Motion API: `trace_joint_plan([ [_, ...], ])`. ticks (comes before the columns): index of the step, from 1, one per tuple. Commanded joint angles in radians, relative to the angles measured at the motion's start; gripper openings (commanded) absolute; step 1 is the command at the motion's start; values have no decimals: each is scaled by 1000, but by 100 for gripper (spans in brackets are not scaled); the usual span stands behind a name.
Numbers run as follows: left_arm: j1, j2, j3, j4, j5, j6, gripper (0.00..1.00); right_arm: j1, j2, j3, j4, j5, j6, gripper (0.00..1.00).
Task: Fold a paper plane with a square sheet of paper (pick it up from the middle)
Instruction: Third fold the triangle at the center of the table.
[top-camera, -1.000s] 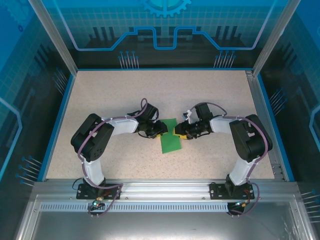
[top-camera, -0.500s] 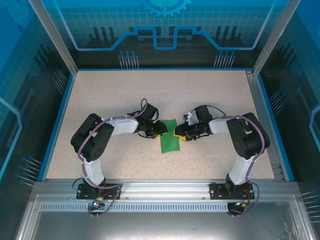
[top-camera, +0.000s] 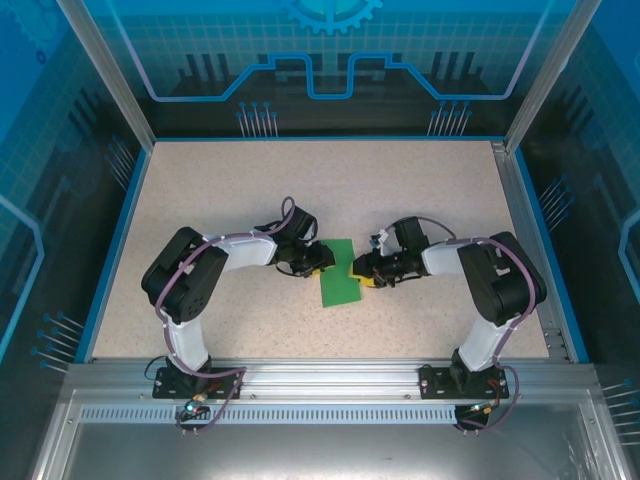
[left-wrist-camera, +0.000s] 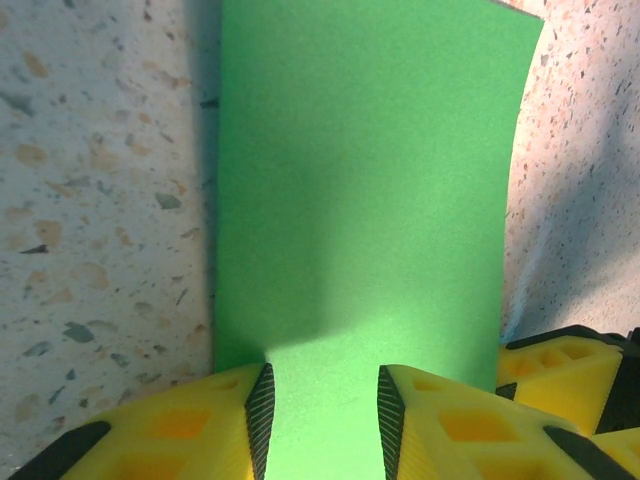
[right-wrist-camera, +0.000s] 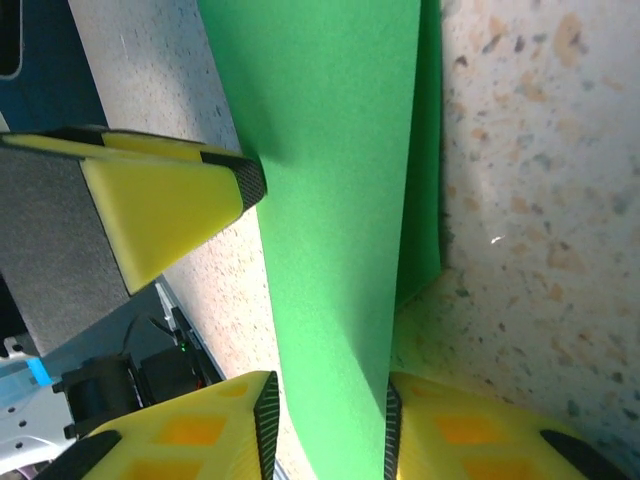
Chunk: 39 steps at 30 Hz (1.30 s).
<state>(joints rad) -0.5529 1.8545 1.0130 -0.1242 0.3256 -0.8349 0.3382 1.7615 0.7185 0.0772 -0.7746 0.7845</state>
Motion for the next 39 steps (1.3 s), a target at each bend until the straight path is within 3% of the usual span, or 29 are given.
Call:
trace_joint_plan([
  [1,-4,8,18,-25,-8,22,37,-12,39,44,3,12,26,32],
  [6,-6,-5,20,-28,-6,42,38,-12,80,89,-16,29,27,28],
  [13,-12,-62,18,-54,-29,90,42,-11,109,120,-93,65,19,13],
  [20,-55,-180,-27,-59,-89,126,53,26,85,51,20,109,168,12],
  [30,-321,-319,-75,-133,-390,330,61,42,50,84,-98,145,184,12],
  [39,-548,-232,-26,-155,-653,399,67,36,63,119,-148,127,160,12],
])
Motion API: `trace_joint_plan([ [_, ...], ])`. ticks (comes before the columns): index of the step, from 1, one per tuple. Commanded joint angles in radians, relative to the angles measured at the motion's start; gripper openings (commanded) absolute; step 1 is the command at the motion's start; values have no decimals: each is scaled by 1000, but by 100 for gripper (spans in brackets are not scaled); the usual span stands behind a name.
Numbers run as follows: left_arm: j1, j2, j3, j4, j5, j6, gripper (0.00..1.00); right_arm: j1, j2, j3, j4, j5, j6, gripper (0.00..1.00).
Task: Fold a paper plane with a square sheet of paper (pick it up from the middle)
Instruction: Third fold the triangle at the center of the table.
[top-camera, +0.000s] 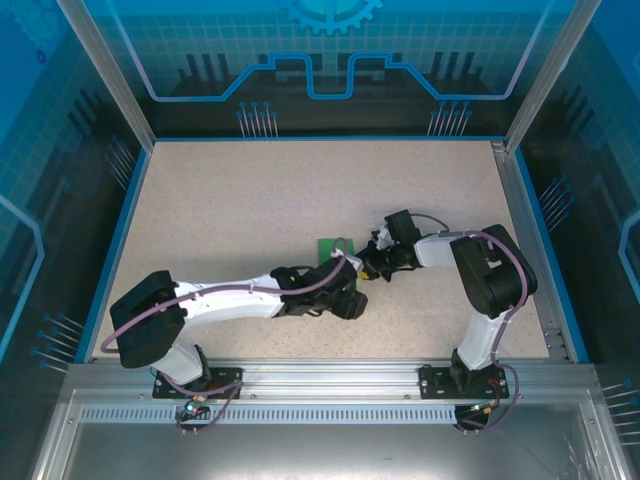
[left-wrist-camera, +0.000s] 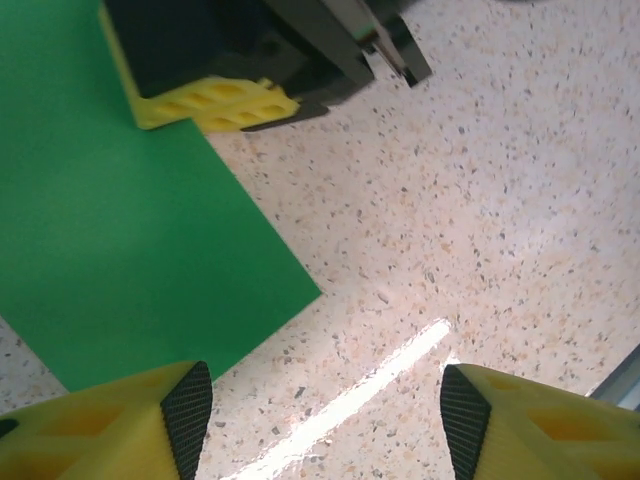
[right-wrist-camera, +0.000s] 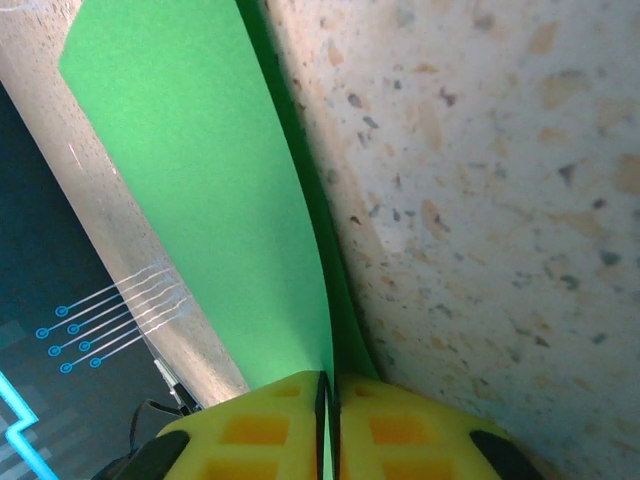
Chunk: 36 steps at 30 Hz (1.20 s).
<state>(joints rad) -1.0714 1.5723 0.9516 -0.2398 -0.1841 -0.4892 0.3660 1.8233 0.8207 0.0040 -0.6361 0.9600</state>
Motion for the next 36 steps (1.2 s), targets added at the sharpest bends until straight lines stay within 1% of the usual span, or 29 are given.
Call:
trace_joint_plan([
  [1,-42,74,52,-49,-168,58,67,8,2,21,-81,-11,-17,13],
  [6,-91,171,138,-114,-259,96,67,1,3,21,-91,-13,-21,13],
  [9,-102,208,166,-138,-281,106,66,-2,1,21,-93,-14,-25,13],
  [14,-105,221,171,-143,-314,107,65,-7,-1,21,-103,-15,-30,13],
  [18,-106,245,190,-168,-329,113,61,-12,-6,21,-105,-15,-33,13],
  [21,-105,254,187,-171,-333,110,56,-15,-6,24,-113,-16,-39,13],
  [23,-106,256,186,-174,-337,109,52,-16,-8,24,-116,-15,-41,13],
  [29,-106,251,188,-180,-349,104,35,-19,-11,31,-119,-17,-48,14],
  [32,-106,246,190,-182,-355,106,22,-18,-13,41,-132,-13,-57,16],
  [34,-105,239,190,-181,-360,103,12,-19,-23,48,-147,-7,-67,18],
  [36,-104,232,187,-177,-359,102,5,-21,-38,53,-167,6,-79,21],
])
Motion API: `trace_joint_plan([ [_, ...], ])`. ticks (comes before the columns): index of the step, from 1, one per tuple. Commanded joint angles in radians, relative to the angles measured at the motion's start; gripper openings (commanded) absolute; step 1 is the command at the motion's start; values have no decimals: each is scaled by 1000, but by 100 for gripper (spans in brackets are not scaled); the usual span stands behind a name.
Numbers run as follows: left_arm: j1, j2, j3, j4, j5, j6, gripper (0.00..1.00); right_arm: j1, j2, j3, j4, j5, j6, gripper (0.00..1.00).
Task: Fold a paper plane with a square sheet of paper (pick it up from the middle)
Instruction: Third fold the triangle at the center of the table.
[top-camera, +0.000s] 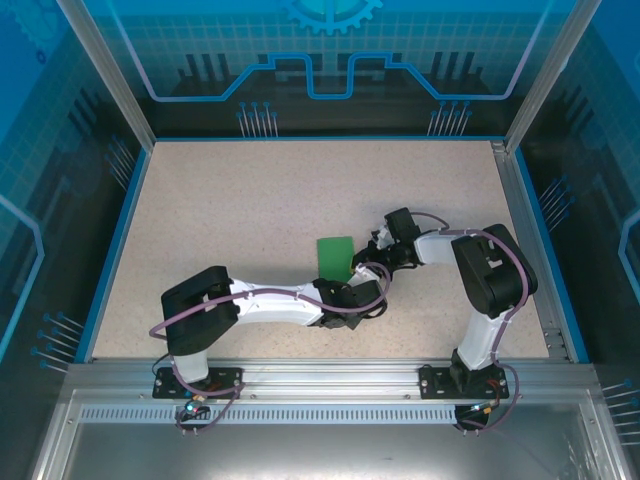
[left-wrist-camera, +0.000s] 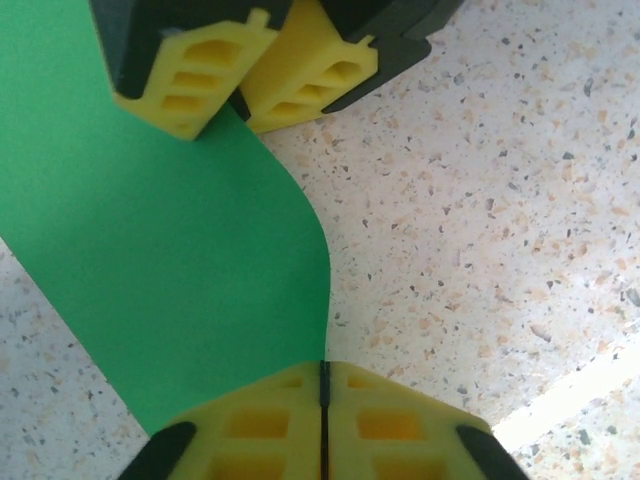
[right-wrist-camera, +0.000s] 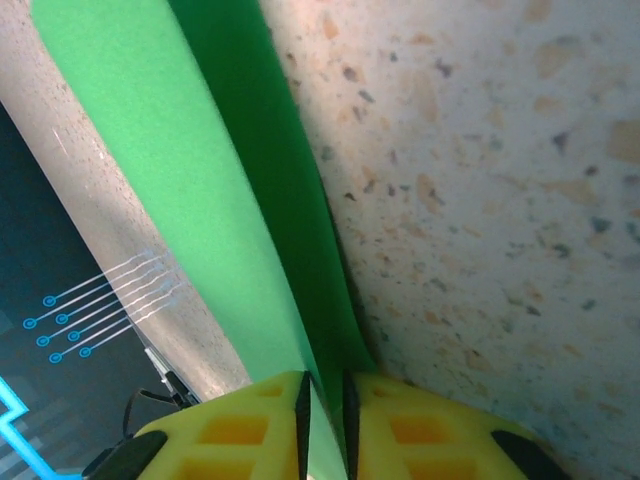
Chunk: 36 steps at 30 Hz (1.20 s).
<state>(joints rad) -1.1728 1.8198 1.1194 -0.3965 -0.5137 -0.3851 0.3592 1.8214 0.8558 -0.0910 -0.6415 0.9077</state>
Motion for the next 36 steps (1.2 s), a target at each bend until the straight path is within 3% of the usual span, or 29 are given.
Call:
trace_joint_plan([
  [1,2,-20,18,-20,-26,-3,2,-17,-43,18,-82,18,-33,22],
  [7,40,-72,-15,26,56,-13,0,-41,-85,18,-126,38,-62,34],
  [11,100,-136,-80,98,182,-33,0,-71,-132,7,-157,67,-84,43],
  [15,172,-191,-141,163,314,-57,0,-93,-185,-15,-174,96,-108,45],
  [19,255,-209,-189,231,477,-87,0,-94,-228,-37,-153,98,-108,43],
  [24,331,-215,-240,292,572,-124,0,-80,-260,-44,-131,92,-108,35],
  [36,408,-202,-267,290,624,-122,1,22,-110,134,-197,129,-205,18],
])
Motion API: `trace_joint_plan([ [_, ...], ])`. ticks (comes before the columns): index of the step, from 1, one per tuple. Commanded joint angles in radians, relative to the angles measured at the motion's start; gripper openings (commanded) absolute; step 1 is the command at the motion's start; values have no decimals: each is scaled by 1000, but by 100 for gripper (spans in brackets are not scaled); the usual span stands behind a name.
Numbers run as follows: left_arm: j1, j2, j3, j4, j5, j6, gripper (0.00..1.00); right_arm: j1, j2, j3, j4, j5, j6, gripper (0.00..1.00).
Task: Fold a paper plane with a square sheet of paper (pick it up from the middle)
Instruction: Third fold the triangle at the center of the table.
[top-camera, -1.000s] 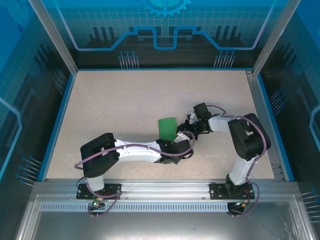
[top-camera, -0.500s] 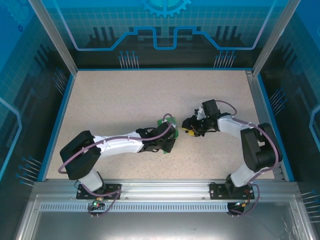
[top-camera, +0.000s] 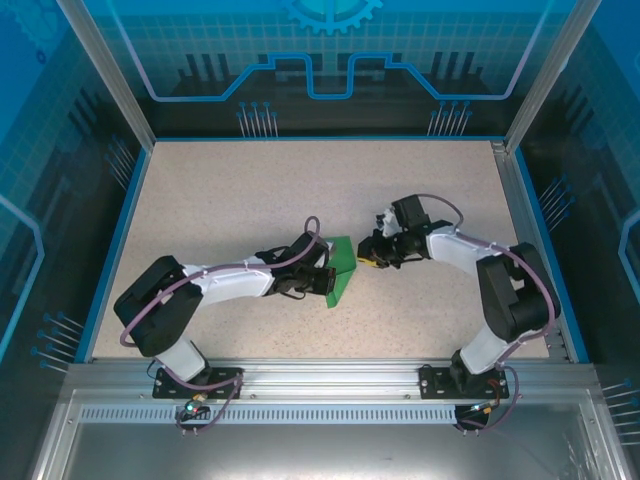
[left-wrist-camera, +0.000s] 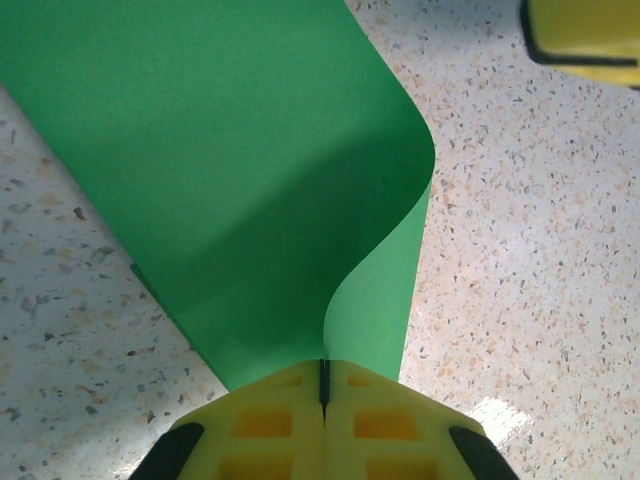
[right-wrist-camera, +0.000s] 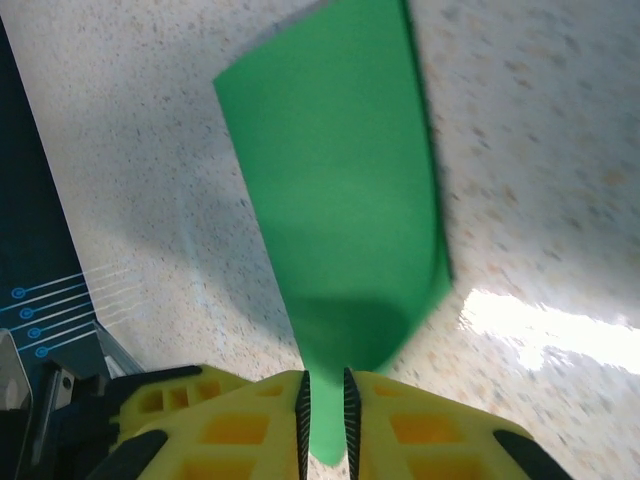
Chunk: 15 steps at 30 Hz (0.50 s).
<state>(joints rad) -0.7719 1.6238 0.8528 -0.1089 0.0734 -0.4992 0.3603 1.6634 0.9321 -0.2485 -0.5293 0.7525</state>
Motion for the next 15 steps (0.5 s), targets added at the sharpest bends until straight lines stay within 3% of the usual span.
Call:
trace_joint_plan([
  [1,8,-2,3,-1,36,-7,1,27,72,82,-53,28,-63,18],
  [11,14,20,28,-29,28,2,2,45,309,259,-92,-8,-156,16],
  [15,20,31,50,-69,23,21,2,61,341,286,-153,100,-188,16],
])
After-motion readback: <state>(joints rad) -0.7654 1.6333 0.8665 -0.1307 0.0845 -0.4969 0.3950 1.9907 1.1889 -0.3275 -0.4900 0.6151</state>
